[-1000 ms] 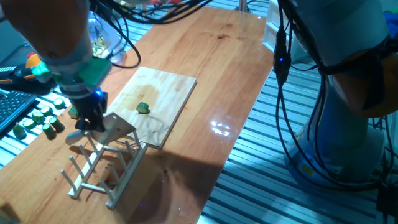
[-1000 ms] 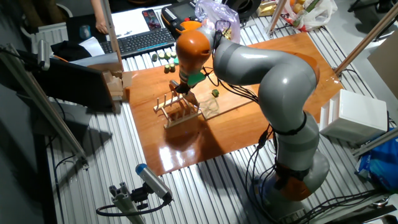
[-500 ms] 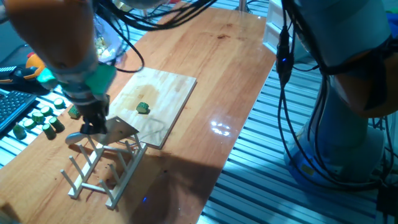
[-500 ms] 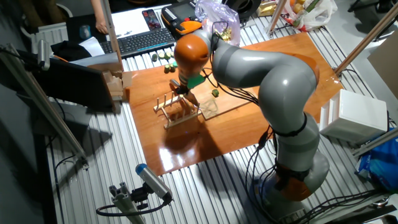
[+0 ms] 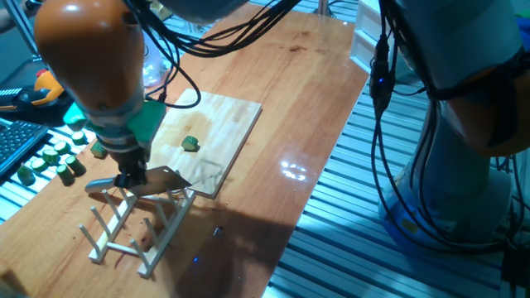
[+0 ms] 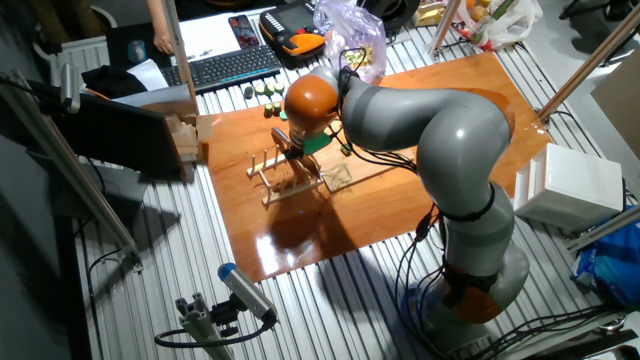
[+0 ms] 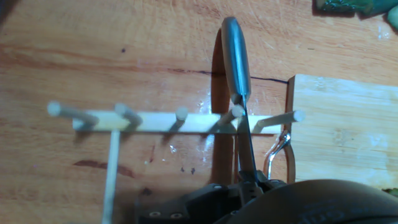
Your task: Chop the cucumber into shreds
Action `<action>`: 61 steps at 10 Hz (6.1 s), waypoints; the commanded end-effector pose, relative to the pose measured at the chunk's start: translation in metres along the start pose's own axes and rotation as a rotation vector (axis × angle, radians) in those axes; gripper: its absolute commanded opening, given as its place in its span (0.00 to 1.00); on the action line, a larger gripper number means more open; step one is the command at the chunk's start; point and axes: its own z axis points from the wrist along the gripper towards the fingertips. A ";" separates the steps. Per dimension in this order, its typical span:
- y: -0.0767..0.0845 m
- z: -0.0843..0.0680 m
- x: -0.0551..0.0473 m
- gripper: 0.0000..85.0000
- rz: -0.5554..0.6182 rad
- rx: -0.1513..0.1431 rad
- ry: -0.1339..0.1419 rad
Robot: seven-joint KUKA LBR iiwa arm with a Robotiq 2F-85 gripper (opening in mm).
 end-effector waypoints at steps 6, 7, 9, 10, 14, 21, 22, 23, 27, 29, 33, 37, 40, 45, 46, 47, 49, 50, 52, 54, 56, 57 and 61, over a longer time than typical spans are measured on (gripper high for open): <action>-0.004 0.010 0.003 0.00 -0.010 0.052 0.017; -0.004 0.010 0.003 0.20 -0.007 0.062 0.018; -0.004 0.009 0.004 0.40 0.003 0.076 0.019; -0.004 0.009 0.003 0.40 0.009 0.076 0.019; 0.003 0.009 0.000 0.40 0.046 0.070 0.084; 0.001 0.030 -0.003 0.20 0.069 0.082 0.178; 0.001 0.031 -0.002 0.20 0.071 0.085 0.185; 0.000 0.031 -0.002 0.20 0.071 0.089 0.188; -0.002 0.032 -0.001 0.00 0.055 0.084 0.205; -0.006 0.029 -0.002 0.00 0.051 0.057 0.196; -0.016 0.012 -0.003 0.00 0.059 -0.039 0.178; -0.012 -0.012 -0.001 0.00 0.084 -0.079 0.168; -0.015 -0.055 -0.003 0.00 0.107 -0.101 0.143; -0.038 -0.104 -0.017 0.00 0.144 -0.121 0.074; -0.048 -0.109 -0.016 0.00 0.144 -0.113 0.068; -0.060 -0.111 -0.013 0.00 0.143 -0.091 0.074; -0.081 -0.109 -0.002 0.00 0.143 -0.063 0.061; -0.088 -0.103 0.002 0.00 0.133 -0.054 0.051; -0.104 -0.086 0.006 0.00 0.116 -0.061 0.043; -0.115 -0.069 0.008 0.00 0.102 -0.039 0.021; -0.118 -0.058 0.006 0.00 0.091 -0.047 0.016; -0.120 -0.051 0.005 0.00 0.086 -0.027 0.017; -0.129 -0.011 0.001 0.00 0.072 -0.020 -0.021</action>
